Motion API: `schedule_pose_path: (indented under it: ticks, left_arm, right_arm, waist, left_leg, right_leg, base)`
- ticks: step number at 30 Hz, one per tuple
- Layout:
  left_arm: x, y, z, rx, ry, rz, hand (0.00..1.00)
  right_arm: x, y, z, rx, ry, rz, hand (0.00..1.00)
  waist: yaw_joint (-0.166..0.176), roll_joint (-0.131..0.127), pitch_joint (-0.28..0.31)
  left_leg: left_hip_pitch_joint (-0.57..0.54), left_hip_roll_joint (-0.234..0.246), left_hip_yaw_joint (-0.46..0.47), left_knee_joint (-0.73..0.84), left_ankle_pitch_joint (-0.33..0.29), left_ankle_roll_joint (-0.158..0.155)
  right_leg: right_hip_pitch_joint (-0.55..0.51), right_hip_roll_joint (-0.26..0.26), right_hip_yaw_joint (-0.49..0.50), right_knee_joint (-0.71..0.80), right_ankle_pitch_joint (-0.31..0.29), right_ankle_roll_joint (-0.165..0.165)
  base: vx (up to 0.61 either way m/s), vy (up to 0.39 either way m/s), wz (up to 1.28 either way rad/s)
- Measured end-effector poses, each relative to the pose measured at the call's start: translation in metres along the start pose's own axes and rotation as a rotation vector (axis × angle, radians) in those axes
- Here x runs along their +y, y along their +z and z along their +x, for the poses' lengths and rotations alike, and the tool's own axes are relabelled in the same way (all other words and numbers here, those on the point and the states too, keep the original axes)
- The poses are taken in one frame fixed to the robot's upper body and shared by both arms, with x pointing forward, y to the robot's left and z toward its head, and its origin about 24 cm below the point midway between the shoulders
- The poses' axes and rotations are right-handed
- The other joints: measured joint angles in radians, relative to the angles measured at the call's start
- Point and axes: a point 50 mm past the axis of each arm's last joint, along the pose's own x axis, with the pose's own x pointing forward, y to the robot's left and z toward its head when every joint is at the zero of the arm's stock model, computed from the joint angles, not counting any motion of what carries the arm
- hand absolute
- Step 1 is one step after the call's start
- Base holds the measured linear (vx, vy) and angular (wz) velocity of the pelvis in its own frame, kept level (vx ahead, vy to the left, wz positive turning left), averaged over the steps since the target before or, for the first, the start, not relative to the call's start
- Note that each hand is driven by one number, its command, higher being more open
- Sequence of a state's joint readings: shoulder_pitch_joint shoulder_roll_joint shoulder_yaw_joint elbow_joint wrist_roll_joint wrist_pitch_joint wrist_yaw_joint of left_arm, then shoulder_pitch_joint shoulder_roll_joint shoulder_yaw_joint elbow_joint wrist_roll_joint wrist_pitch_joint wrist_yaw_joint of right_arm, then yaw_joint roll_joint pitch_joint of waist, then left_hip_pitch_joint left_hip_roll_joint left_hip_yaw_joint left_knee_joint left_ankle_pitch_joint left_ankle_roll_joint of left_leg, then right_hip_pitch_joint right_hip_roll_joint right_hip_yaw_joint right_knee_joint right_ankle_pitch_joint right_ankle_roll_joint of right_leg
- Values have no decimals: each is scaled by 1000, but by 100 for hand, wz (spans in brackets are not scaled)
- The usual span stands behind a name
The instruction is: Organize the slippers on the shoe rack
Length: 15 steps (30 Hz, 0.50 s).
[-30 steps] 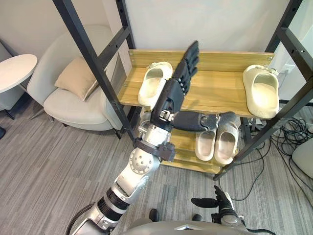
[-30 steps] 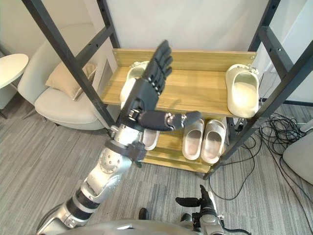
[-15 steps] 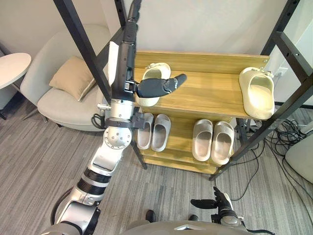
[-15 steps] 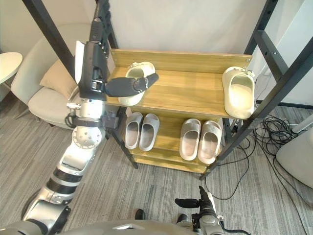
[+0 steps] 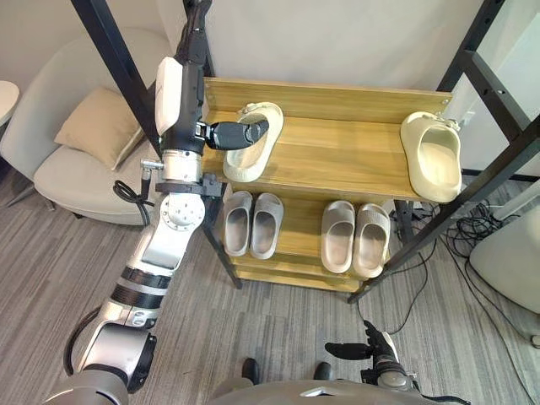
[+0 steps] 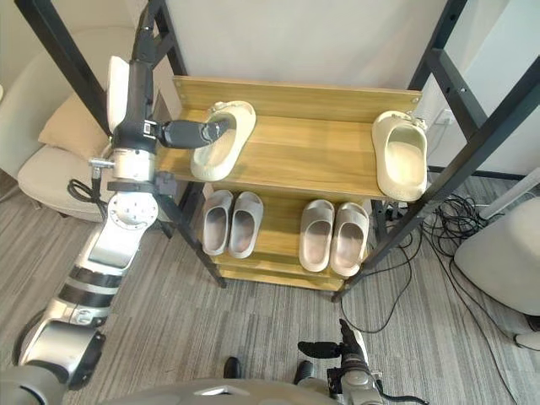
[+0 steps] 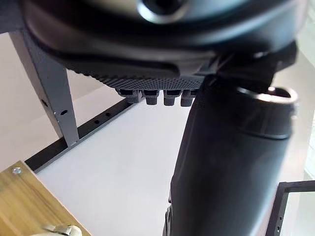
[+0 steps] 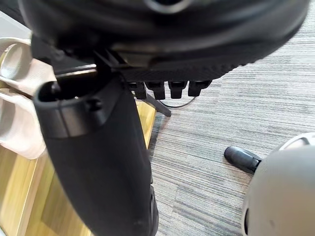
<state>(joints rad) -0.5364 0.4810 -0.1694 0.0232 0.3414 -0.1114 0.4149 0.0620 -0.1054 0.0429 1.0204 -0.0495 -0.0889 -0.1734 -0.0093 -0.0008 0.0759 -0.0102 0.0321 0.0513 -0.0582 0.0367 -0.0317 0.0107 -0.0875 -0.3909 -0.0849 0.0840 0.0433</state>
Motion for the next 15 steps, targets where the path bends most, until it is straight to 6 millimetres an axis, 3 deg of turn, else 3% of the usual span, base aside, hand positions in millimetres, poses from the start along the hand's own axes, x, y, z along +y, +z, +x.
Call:
schedule_pose_path:
  ticks: [10, 13, 14, 15]
  left_arm:
    - [7, -16, 7, 44, 46, 204, 100]
    - [7, -32, 4, 91, 15, 290, 100]
    - [6, -50, -1, 139, -51, 423, 100]
    - [7, -50, -1, 138, -53, 429, 100]
  right_arm:
    - [9, 4, -2, -23, 17, 11, 100]
    - [10, 6, -2, -33, 18, 15, 100]
    - [10, 12, -2, -61, 17, 22, 100]
    - [10, 13, -2, -66, 17, 23, 100]
  waist:
    - [-16, -10, 9]
    - [-24, -7, 15]
    - [-29, 4, 40]
    - [-29, 6, 47]
  left_leg:
    - [-11, -1, 21, 1, -1, 2]
    - [-10, -2, 22, 1, -1, 2]
    - [-10, -2, 33, 0, -3, 0]
    - [-11, -1, 34, 0, -3, 0]
  right_leg:
    - [-25, 0, 21, 0, 9, -2]
    - [-26, 0, 22, -1, 9, -3]
    - [-34, 0, 34, -3, 12, -3]
    - [-35, 0, 35, -3, 13, -3]
  base:
    - [-15, 9, -6]
    - [-19, 5, -4]
    - [-59, 14, -14]
    - [-69, 13, -15]
